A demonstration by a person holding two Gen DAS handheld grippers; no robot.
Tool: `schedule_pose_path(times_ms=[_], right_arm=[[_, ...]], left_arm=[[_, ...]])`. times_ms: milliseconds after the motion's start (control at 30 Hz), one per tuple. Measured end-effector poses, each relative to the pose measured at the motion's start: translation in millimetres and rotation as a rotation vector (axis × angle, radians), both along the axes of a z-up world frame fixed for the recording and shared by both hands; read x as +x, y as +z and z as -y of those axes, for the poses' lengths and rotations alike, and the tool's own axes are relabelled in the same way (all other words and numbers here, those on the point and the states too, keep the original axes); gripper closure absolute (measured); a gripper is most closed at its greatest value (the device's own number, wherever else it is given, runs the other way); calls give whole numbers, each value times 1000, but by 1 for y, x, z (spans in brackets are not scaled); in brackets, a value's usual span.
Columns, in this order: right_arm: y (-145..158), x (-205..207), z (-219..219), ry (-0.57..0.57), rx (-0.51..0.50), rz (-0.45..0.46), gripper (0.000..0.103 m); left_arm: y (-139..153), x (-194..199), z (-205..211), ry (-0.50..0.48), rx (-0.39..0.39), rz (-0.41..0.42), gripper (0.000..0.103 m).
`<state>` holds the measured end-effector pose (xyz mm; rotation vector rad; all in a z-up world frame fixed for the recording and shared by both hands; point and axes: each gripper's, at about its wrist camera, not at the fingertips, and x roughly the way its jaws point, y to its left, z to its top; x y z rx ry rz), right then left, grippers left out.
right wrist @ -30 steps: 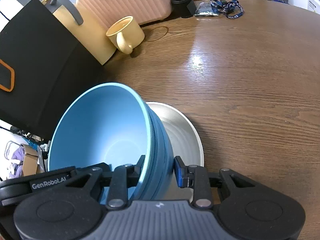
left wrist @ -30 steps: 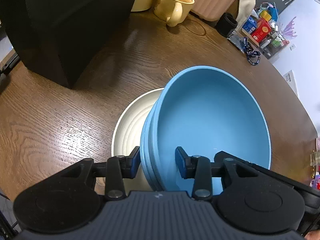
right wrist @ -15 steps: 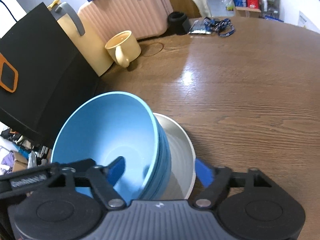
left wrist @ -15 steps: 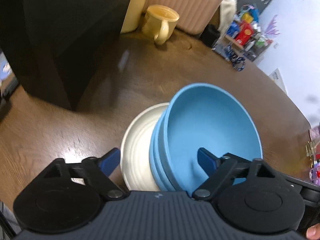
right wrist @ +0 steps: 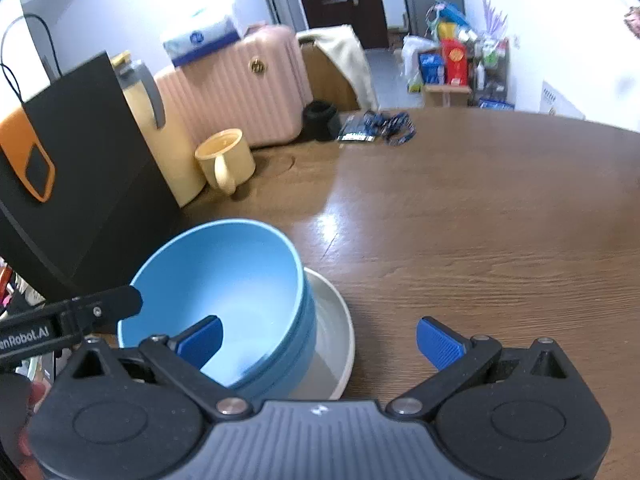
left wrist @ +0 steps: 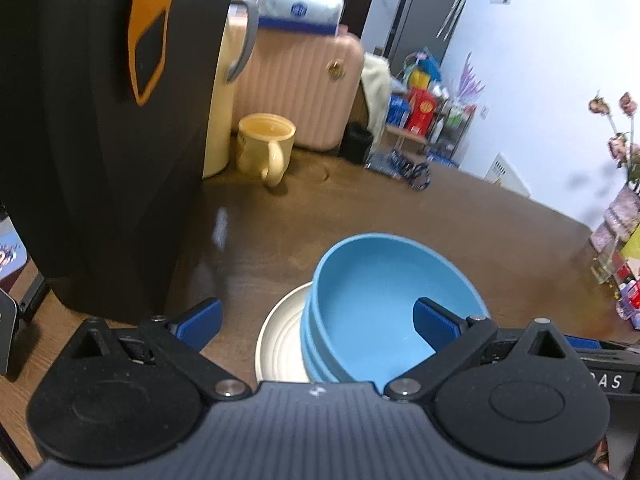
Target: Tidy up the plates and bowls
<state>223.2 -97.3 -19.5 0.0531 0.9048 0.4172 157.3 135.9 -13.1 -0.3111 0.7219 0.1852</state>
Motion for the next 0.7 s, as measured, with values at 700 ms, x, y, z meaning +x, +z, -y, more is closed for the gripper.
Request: schedule_pose_path(times_ms=[700], right_arm=[[50,-135,124,-40,0,268,0]], left_arm=[[38,-100,115,-79,31,158,0]])
